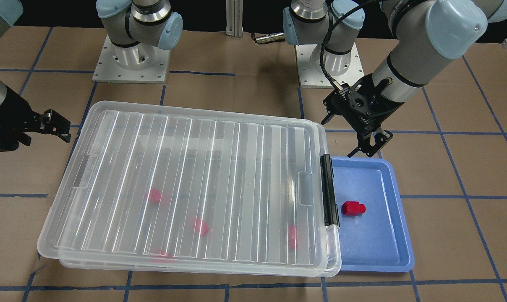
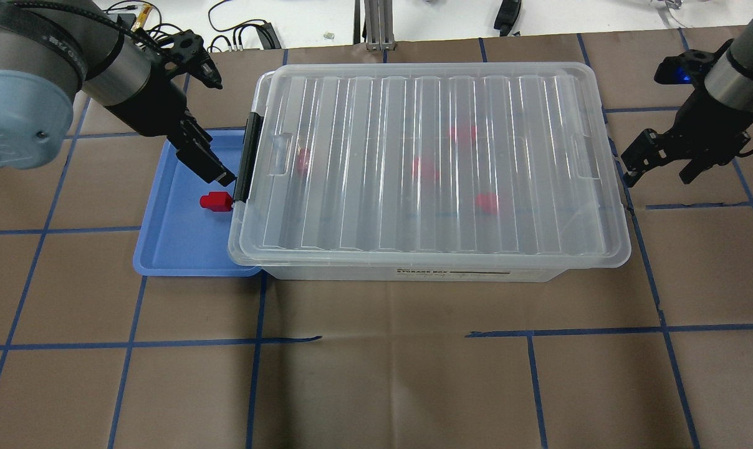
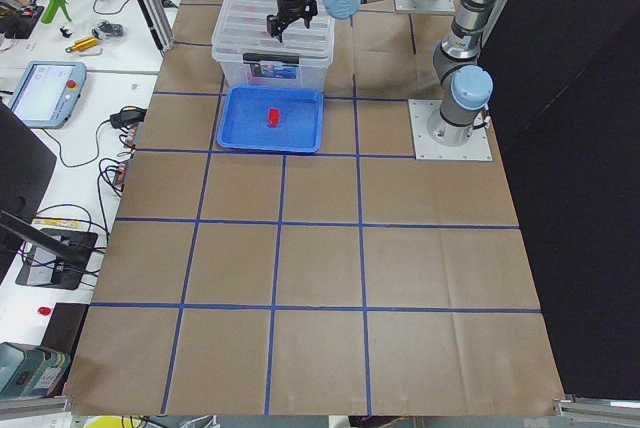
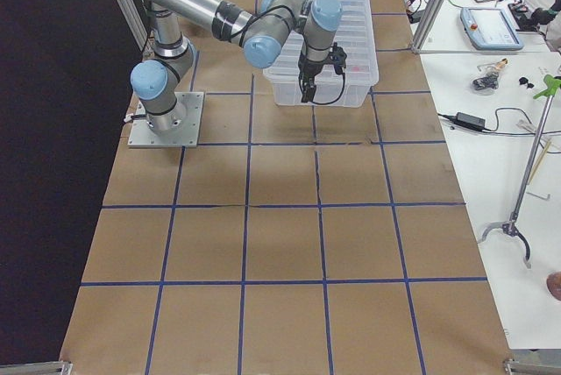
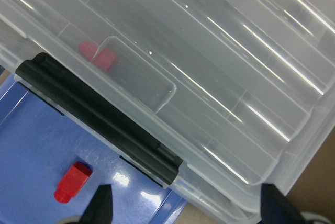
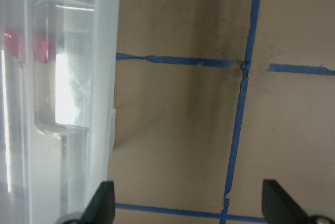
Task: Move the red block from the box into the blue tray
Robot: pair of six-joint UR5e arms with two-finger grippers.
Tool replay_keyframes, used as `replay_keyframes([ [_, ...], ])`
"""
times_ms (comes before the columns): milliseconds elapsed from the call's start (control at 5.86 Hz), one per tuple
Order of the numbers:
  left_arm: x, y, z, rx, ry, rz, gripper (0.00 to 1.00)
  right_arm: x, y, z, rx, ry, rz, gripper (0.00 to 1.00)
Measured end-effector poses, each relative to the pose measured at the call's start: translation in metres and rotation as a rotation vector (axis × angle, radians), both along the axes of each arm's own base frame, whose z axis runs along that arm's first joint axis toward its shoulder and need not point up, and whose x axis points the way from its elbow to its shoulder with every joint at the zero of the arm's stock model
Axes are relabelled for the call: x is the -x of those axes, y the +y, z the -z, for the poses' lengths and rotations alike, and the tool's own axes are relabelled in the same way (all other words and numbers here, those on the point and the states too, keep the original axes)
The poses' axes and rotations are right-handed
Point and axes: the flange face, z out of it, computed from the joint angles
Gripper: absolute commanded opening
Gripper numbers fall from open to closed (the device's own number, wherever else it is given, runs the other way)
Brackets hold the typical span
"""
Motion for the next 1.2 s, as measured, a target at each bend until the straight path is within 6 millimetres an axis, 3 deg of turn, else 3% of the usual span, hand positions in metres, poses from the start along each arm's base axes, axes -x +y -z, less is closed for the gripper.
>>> replay_keyframes([
  [171,0.005,0.004,-0.006,-0.008,-0.033,-0.1,0.98,-0.014,-0.002,-0.035,0.036,0.016,0.042,1.0],
  [341,0.003,0.009,-0.015,-0.005,-0.088,-0.206,0.98,-0.051,-0.004,-0.063,0.047,0.022,0.106,1.0],
  [512,0.001,0.011,-0.024,-0.003,-0.117,-0.351,0.98,-0.104,-0.004,-0.084,0.063,0.027,0.156,1.0],
  [683,0.0,0.009,-0.035,-0.005,-0.118,-0.525,0.98,-0.147,-0.001,-0.095,0.076,0.029,0.189,1.0],
  [854,0.0,0.004,-0.045,-0.013,-0.108,-0.69,0.98,-0.167,0.003,-0.1,0.081,0.028,0.201,1.0],
  [1195,0.016,0.003,-0.055,-0.03,-0.112,-0.937,0.98,-0.173,0.006,-0.102,0.079,0.031,0.204,1.0],
])
